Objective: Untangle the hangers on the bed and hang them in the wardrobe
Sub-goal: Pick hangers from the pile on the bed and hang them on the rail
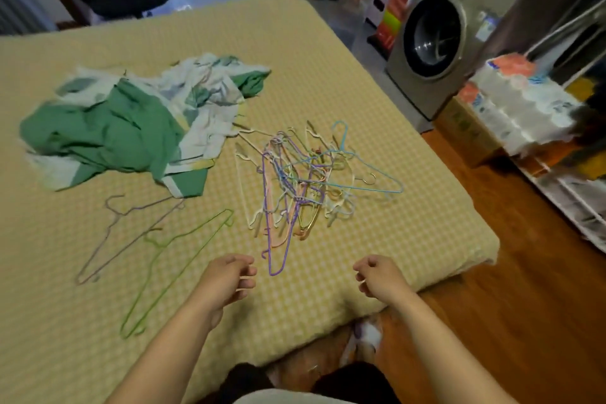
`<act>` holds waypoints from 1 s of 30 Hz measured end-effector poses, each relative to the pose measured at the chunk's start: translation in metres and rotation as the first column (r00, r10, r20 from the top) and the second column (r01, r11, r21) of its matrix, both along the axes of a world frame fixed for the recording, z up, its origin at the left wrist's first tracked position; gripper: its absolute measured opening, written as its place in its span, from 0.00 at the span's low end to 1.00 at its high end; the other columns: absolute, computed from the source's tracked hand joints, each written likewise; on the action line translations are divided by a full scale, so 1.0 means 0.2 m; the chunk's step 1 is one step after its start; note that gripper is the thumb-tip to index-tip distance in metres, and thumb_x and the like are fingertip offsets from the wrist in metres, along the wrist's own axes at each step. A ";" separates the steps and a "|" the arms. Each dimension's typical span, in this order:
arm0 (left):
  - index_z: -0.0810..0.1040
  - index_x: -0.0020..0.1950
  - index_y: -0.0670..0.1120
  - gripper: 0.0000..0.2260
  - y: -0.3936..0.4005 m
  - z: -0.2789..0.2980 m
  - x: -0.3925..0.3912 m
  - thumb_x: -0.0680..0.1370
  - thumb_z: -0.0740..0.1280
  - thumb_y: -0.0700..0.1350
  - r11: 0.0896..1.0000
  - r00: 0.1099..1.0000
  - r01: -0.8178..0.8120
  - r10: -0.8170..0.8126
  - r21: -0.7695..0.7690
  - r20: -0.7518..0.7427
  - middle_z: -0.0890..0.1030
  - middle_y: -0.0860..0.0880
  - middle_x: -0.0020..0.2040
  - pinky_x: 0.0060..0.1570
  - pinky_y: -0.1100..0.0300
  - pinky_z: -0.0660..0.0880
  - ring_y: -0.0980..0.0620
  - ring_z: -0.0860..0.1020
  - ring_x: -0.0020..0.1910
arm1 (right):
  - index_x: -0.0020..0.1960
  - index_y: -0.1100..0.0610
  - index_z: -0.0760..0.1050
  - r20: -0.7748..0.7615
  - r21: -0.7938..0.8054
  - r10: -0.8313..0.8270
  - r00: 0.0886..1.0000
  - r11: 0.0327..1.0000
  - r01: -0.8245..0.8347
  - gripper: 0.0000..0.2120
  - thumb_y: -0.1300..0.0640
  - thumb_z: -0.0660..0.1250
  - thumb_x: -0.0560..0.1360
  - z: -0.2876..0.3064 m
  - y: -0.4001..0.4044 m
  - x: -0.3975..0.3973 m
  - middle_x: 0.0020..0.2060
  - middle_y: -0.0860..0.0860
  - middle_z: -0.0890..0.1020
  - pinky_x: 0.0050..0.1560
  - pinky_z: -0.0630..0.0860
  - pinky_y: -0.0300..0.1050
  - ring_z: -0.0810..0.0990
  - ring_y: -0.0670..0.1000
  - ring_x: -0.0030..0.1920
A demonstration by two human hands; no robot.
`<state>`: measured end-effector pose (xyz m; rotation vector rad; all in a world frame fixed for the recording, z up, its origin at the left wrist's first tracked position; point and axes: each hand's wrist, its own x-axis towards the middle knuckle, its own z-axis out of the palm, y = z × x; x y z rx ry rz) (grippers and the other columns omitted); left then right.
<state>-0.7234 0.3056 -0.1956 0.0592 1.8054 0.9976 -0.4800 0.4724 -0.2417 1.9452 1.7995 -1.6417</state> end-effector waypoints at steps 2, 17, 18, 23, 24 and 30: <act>0.79 0.57 0.41 0.09 0.03 -0.04 0.02 0.81 0.61 0.41 0.998 0.999 -0.039 0.040 -0.042 0.019 0.81 0.46 0.42 0.34 0.59 0.73 0.50 0.77 0.36 | 0.43 0.56 0.78 0.060 -0.001 0.082 0.995 0.997 -0.082 0.09 0.57 0.61 0.79 -0.10 0.15 -0.02 0.37 0.53 0.80 0.38 0.77 0.48 0.81 0.54 0.36; 0.78 0.57 0.41 0.09 0.67 -0.33 0.48 0.81 0.59 0.38 0.902 0.939 -0.330 0.345 -0.280 0.003 0.80 0.46 0.41 0.35 0.60 0.73 0.48 0.77 0.37 | 0.73 0.63 0.61 0.418 0.086 0.216 0.882 0.957 -0.276 0.29 0.61 0.67 0.75 -0.76 1.73 -0.08 0.63 0.65 0.75 0.59 0.72 0.53 0.73 0.67 0.65; 0.78 0.57 0.41 0.09 0.70 -0.32 0.51 0.81 0.59 0.39 0.904 0.938 -0.329 0.346 -0.273 0.016 0.80 0.46 0.41 0.36 0.60 0.73 0.48 0.77 0.38 | 0.69 0.64 0.68 0.387 0.060 0.240 0.890 0.957 -0.284 0.23 0.61 0.65 0.75 -0.76 1.73 -0.09 0.61 0.65 0.78 0.57 0.72 0.51 0.76 0.66 0.62; 0.78 0.57 0.40 0.09 0.83 -0.24 0.64 0.81 0.60 0.39 0.915 0.946 -0.299 0.322 -0.270 0.045 0.81 0.46 0.41 0.37 0.59 0.72 0.48 0.78 0.38 | 0.47 0.58 0.82 0.128 0.082 0.359 0.925 0.925 -0.371 0.20 0.47 0.60 0.64 -0.64 1.65 -0.03 0.44 0.57 0.84 0.39 0.69 0.44 0.80 0.59 0.48; 0.78 0.57 0.40 0.09 0.86 -0.23 0.64 0.81 0.60 0.39 0.917 0.950 -0.288 0.310 -0.275 0.037 0.81 0.46 0.41 0.38 0.59 0.72 0.48 0.78 0.38 | 0.45 0.55 0.82 0.080 0.122 0.379 0.922 0.914 -0.386 0.19 0.47 0.59 0.64 -0.59 1.63 -0.01 0.42 0.55 0.83 0.38 0.68 0.44 0.80 0.58 0.47; 0.78 0.58 0.40 0.09 1.00 -0.14 0.65 0.82 0.60 0.39 0.944 0.968 -0.238 0.250 -0.230 0.026 0.82 0.46 0.41 0.38 0.58 0.73 0.47 0.78 0.38 | 0.52 0.52 0.81 -0.077 0.335 0.646 0.760 0.734 -0.590 0.19 0.45 0.54 0.77 -0.34 1.58 0.05 0.48 0.52 0.81 0.55 0.73 0.53 0.79 0.55 0.51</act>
